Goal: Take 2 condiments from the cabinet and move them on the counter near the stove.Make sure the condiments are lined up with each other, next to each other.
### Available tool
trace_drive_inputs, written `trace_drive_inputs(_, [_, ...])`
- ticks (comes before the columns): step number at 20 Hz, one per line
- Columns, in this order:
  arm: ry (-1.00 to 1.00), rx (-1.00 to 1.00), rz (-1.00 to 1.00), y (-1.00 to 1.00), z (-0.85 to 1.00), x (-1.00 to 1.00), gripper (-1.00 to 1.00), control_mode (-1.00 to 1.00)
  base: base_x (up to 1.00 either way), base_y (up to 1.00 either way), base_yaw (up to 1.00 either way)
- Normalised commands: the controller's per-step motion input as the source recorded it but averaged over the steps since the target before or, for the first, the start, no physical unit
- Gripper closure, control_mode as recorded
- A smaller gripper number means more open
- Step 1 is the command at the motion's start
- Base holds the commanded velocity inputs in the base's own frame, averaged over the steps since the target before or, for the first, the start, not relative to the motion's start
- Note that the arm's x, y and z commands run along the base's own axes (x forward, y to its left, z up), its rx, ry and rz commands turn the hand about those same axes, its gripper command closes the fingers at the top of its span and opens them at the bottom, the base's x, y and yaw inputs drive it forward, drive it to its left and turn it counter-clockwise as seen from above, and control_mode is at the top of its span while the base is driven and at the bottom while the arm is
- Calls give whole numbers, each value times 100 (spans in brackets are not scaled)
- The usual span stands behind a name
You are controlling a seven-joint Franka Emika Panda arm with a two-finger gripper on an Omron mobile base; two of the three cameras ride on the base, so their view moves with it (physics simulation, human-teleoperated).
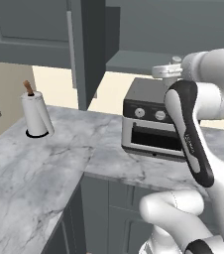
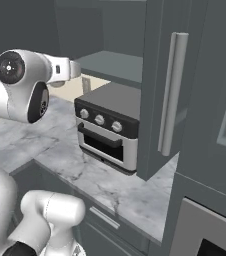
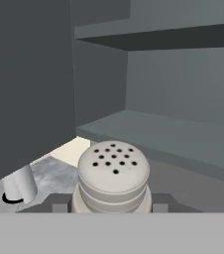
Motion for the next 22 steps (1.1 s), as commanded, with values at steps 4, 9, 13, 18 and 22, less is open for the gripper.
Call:
trace_drive_inputs(4, [-2, 0, 0, 0, -1, -16, 100, -100, 0, 0, 0])
trace_drive_inputs(9, [0, 0, 0, 0, -3, -43, 100, -100, 0, 0, 0])
trace_drive_inputs(13, [0, 0, 0, 0, -9, -60, 100, -100, 0, 0, 0])
trace_drive_inputs(18, [1, 0, 0, 0, -9, -53, 100, -100, 0, 0, 0])
trace_drive_inputs(22, [3, 0, 0, 0, -1, -33, 100, -100, 0, 0, 0])
